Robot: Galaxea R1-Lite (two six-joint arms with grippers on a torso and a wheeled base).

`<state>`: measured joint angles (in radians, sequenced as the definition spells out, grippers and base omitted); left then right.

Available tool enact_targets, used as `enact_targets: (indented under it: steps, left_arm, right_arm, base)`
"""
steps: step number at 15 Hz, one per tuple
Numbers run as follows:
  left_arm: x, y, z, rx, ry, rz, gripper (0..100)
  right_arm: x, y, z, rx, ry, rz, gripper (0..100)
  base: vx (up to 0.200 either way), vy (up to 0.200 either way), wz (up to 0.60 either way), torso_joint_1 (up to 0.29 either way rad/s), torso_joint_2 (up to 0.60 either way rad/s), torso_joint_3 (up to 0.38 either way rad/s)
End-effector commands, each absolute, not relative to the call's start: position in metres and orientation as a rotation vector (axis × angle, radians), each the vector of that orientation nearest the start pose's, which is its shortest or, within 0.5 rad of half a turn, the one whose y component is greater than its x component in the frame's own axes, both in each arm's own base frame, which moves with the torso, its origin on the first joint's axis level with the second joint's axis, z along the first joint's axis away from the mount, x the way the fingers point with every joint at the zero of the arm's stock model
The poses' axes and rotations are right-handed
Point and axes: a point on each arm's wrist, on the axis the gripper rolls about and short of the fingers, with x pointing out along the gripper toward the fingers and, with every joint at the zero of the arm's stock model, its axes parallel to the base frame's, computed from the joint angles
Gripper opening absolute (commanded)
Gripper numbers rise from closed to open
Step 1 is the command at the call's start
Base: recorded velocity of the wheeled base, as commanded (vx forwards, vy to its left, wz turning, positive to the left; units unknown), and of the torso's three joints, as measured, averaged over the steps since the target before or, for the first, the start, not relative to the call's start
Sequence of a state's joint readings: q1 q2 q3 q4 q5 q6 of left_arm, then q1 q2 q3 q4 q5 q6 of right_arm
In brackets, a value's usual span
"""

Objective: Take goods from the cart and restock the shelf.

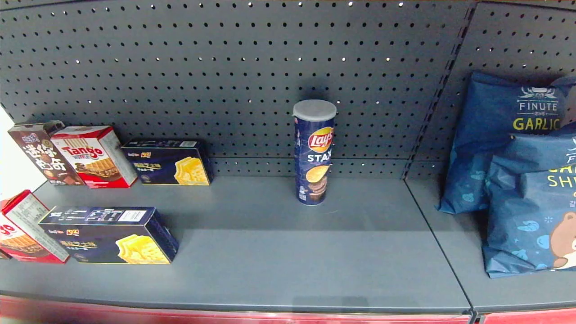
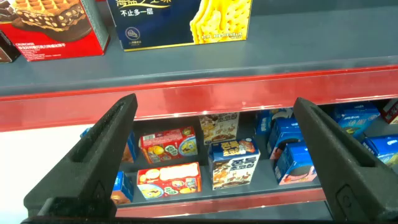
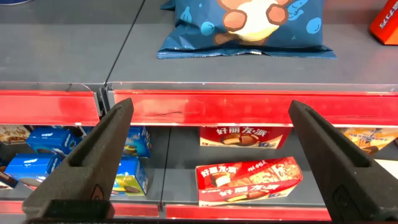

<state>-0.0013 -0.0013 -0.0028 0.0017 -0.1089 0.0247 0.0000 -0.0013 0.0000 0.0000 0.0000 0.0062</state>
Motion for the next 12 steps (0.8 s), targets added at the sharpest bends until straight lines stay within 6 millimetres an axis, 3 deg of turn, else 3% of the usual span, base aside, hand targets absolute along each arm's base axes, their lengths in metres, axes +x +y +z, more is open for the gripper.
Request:
enact_targets:
  steps: [1, 12]
  left_arm:
    - [-0.023, -0.0024, 0.0757, 0.025, -0.001, -0.109, 100]
    - [-0.0232, -0.0025, 0.0762, 0.025, -0.003, -0.11, 100]
  right_arm:
    - [-0.0228, 0.0, 0.0755, 0.006, 0.0, 0.0, 100]
    - [-0.0228, 0.0, 0.0755, 0.006, 0.0, 0.0, 100]
  base:
    - [0.0, 0.0, 0.0, 0.0, 0.0, 0.0]
    - [0.0, 0.0, 0.0, 0.0, 0.0, 0.0]
